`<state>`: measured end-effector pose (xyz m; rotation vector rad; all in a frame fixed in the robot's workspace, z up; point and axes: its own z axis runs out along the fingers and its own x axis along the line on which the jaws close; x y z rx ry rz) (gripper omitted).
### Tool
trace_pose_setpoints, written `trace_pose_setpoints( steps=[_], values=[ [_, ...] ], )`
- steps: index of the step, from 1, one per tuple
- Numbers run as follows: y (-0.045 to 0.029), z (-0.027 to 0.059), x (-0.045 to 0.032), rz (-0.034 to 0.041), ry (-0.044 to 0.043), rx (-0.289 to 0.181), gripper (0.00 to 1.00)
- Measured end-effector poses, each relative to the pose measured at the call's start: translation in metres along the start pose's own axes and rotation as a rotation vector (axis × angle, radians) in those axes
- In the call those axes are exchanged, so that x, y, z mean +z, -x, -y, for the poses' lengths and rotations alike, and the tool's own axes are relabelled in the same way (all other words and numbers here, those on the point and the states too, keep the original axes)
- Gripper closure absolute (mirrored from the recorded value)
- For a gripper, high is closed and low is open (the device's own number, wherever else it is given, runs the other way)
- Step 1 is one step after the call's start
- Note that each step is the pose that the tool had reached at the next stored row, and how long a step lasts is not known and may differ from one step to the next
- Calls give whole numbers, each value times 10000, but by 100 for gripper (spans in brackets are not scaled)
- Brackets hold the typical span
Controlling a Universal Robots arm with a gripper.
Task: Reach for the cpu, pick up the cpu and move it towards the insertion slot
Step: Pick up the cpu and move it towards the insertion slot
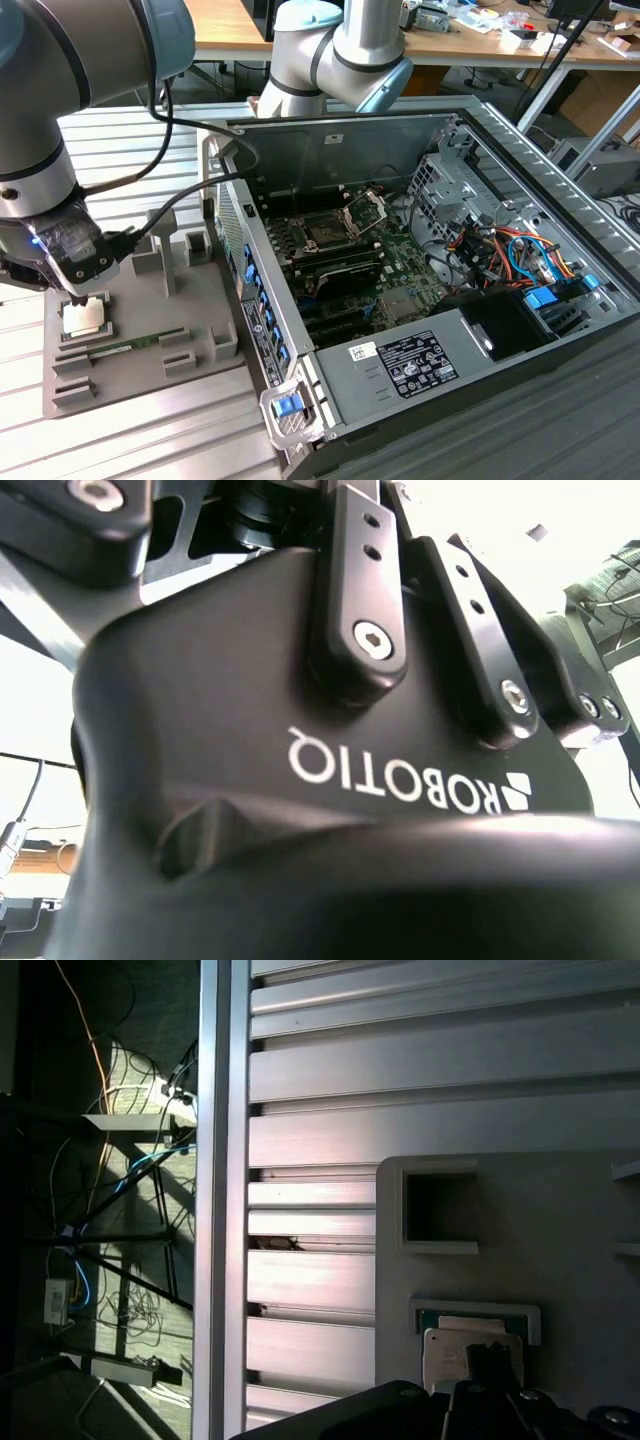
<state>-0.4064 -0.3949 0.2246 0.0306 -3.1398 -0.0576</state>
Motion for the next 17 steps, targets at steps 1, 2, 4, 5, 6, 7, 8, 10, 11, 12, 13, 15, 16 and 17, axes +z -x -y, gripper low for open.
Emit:
trace_pose_setpoints(
  steps=[1, 2, 4, 5, 6, 7, 8, 10, 11, 12, 13, 15, 16, 17],
  values=[
    [-1, 5, 2, 1, 0, -2, 89],
    [-2, 8, 4, 2, 0, 0, 89],
    [-3, 15, 7, 2, 1, 1, 89],
    [-5, 24, 12, 3, 1, 1, 89],
    [-6, 28, 15, 3, 1, 2, 89],
    [-7, 34, 19, 3, 1, 1, 89],
    [-11, 42, 24, 3, 2, 2, 89],
    [-17, 51, 31, 3, 2, 1, 89],
    [-18, 51, 33, 4, 2, 2, 89],
    [-22, 53, 37, 2, 0, -1, 89],
    [-27, 54, 42, 2, 1, 0, 89],
    [-31, 55, 51, 4, 2, 0, 89],
    [-33, 57, 56, 3, 1, 1, 89],
    [-35, 58, 59, 2, 1, 0, 89]
  ],
)
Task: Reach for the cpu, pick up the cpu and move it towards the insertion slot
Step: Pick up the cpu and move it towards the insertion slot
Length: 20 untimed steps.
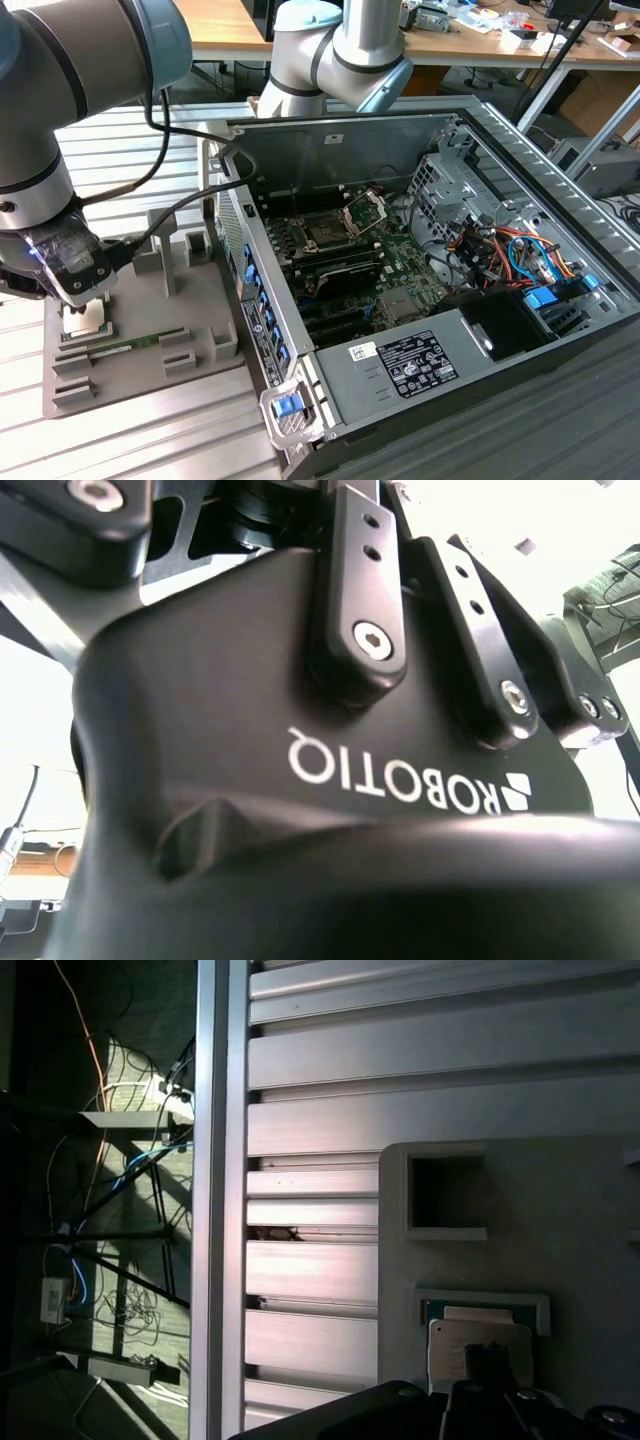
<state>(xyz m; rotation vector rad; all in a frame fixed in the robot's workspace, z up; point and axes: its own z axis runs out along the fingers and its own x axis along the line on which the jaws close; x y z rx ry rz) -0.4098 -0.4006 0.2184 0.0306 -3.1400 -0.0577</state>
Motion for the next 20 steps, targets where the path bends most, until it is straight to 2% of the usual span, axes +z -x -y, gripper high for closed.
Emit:
trace_pose_setpoints(
  steps=[20],
  values=[
    [-11, 11, 106, 0, 0, 0, 89]
  ],
)
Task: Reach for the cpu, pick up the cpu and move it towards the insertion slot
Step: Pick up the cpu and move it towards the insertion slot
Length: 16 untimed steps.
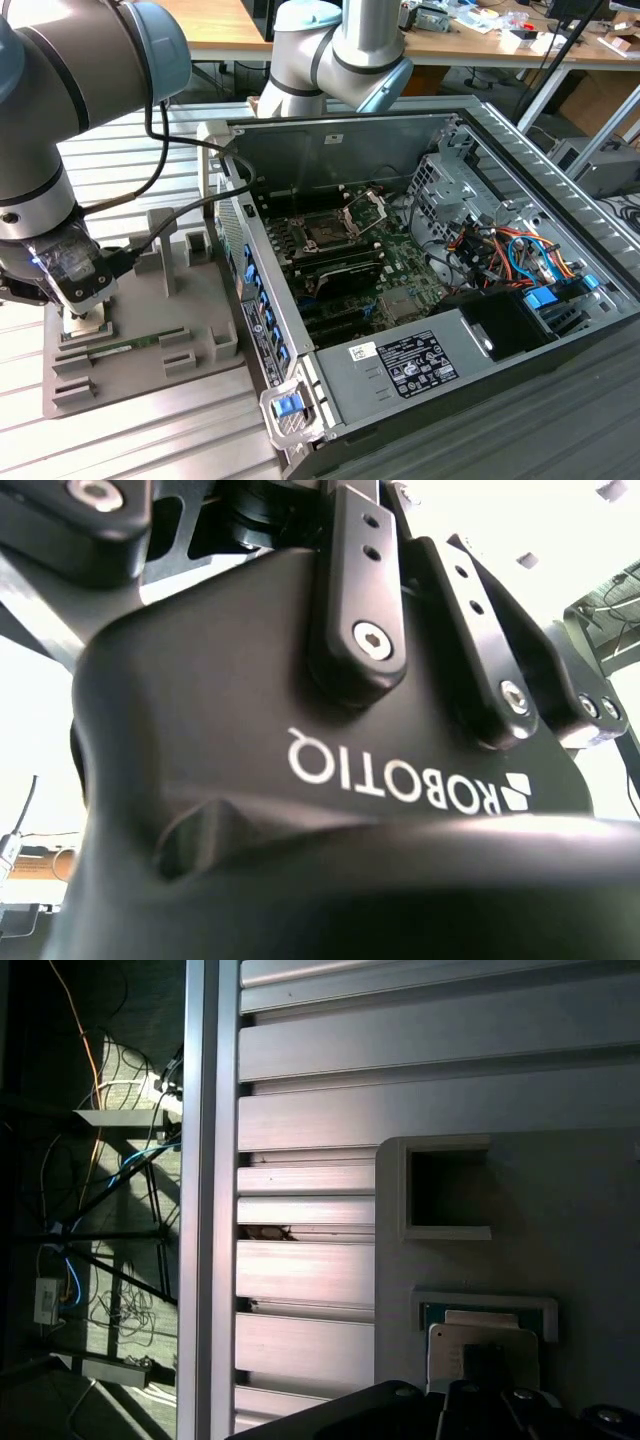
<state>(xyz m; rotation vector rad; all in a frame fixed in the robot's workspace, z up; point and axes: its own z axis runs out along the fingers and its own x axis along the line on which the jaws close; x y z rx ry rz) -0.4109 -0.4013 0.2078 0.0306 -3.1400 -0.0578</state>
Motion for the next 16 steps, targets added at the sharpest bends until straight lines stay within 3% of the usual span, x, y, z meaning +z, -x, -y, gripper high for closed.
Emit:
trace_pose_setpoints(
  steps=[14, 16],
  values=[
    [0, 0, 2, 0, 0, 0, 89],
    [0, 0, 2, 0, 0, 0, 76]
  ],
)
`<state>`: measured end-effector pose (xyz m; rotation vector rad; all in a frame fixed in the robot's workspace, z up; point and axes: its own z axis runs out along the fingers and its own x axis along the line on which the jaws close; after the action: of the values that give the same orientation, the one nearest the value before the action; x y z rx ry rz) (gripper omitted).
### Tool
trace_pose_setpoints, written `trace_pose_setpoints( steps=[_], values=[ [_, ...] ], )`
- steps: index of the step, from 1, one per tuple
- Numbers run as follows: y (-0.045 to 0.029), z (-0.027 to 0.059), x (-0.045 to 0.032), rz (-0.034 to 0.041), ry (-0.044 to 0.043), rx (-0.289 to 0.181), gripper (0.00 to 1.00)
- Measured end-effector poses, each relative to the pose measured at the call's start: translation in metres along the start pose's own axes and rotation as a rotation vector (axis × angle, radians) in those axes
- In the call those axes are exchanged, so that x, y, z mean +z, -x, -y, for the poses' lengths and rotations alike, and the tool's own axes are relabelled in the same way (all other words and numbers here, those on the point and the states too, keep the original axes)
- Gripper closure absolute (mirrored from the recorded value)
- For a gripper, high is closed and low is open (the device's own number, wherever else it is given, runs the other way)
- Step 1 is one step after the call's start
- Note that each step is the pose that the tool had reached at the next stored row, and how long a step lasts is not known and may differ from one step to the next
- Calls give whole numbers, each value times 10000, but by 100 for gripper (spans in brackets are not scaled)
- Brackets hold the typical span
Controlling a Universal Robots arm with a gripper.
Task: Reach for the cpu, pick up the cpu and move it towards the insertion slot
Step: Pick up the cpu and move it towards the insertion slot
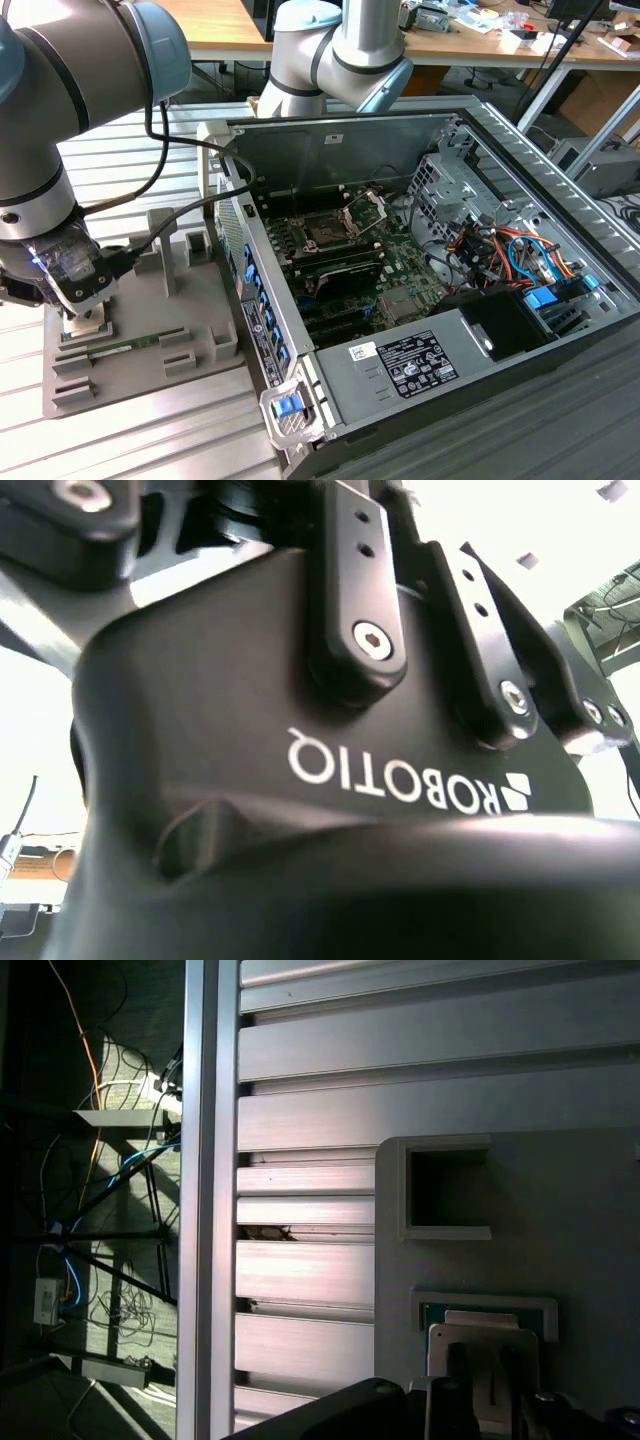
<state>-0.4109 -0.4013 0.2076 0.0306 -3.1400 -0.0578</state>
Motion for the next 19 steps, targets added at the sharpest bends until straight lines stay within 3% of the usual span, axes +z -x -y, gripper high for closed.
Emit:
trace_pose_setpoints(
  steps=[2, 5, 9, 19],
  values=[
    [0, 0, 0, 0, 0, 0, 64],
    [0, 0, 1, 0, 0, 0, 58],
    [0, 0, 1, -1, 0, 0, 40],
    [0, 0, 8, 0, 0, 0, 40]
  ],
)
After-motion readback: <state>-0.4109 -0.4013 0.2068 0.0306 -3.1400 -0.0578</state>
